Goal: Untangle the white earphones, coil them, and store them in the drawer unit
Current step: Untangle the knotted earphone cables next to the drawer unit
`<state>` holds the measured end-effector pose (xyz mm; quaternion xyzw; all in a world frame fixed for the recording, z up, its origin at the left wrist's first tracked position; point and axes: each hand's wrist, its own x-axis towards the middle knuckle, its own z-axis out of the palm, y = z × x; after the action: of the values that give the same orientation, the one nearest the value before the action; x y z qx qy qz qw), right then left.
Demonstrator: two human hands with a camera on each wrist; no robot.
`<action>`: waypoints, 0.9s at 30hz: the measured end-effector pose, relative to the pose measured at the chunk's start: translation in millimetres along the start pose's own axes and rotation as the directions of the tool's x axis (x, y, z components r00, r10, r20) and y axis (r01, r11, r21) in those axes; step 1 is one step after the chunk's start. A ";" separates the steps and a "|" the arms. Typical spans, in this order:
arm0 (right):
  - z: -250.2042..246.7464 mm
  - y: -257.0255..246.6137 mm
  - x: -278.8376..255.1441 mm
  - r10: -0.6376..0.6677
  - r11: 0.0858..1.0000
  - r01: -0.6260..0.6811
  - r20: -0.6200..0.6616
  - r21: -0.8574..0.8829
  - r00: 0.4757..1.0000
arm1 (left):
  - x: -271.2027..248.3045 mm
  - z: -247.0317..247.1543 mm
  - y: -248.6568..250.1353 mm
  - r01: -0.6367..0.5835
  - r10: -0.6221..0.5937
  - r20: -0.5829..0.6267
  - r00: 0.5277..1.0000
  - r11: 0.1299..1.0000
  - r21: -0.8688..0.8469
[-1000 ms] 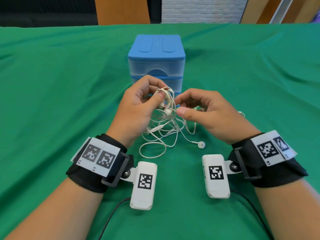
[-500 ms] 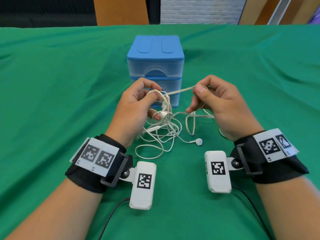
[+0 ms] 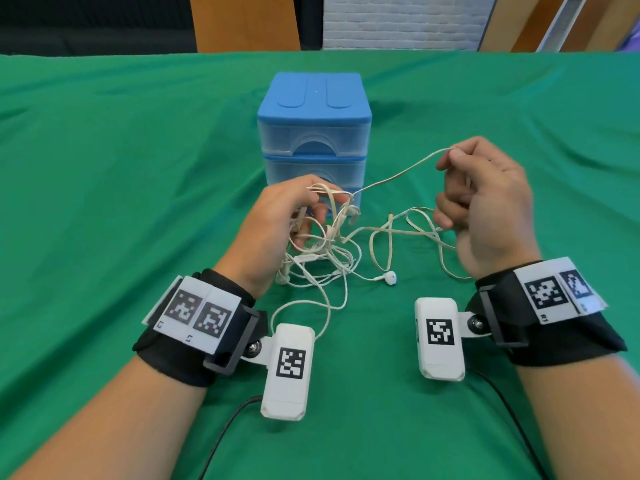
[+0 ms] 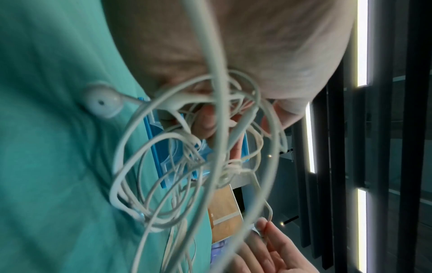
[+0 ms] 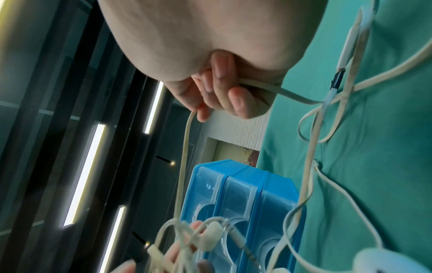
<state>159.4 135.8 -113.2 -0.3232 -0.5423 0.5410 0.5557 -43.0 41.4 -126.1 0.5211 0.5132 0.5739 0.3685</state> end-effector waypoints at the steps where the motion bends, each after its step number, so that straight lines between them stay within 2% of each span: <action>1: 0.6 1.0 0.0 0.009 1.000 -0.009 0.006 -0.013 1.000 | -1.1 0.8 0.4 0.015 -0.015 0.006 1.000 1.000 -0.001; 3: 2.7 3.5 0.1 0.017 0.999 -0.016 0.025 -0.040 1.000 | -2.0 3.4 0.1 0.024 -0.024 -0.001 1.000 0.998 0.061; 7: 6.7 5.0 -1.6 -0.012 0.998 0.015 0.040 -0.068 0.999 | 0.1 5.0 -5.0 -0.036 0.038 -0.009 0.999 0.990 0.137; 13: 4.8 2.8 -0.2 -0.037 0.990 0.033 -0.031 -0.138 0.999 | -0.3 5.2 -4.4 -0.049 0.047 0.020 0.999 0.991 0.125; 20: -0.4 11.0 5.3 -0.073 0.941 0.034 -0.103 -0.338 0.992 | -1.4 5.3 0.3 -0.030 0.031 -0.010 0.999 0.997 0.074; 22: 0.9 9.1 3.9 -0.125 0.922 0.099 -0.045 -0.374 0.991 | -1.5 5.4 0.3 -0.031 0.031 -0.002 1.000 0.997 0.069; 24: 5.0 5.3 -0.5 -0.168 0.897 0.202 0.120 -0.393 0.979 | -1.8 5.7 0.4 -0.034 0.033 0.006 0.999 0.998 0.060; 27: 12.2 6.1 -8.0 -0.187 0.820 0.376 0.419 -0.432 0.889 | -2.4 7.1 0.8 -0.020 0.018 0.039 0.999 0.999 0.046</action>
<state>147.6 126.7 -118.5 -0.2672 -0.7979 0.3411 0.4189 -35.5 40.4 -126.3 0.5451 0.5142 0.5553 0.3608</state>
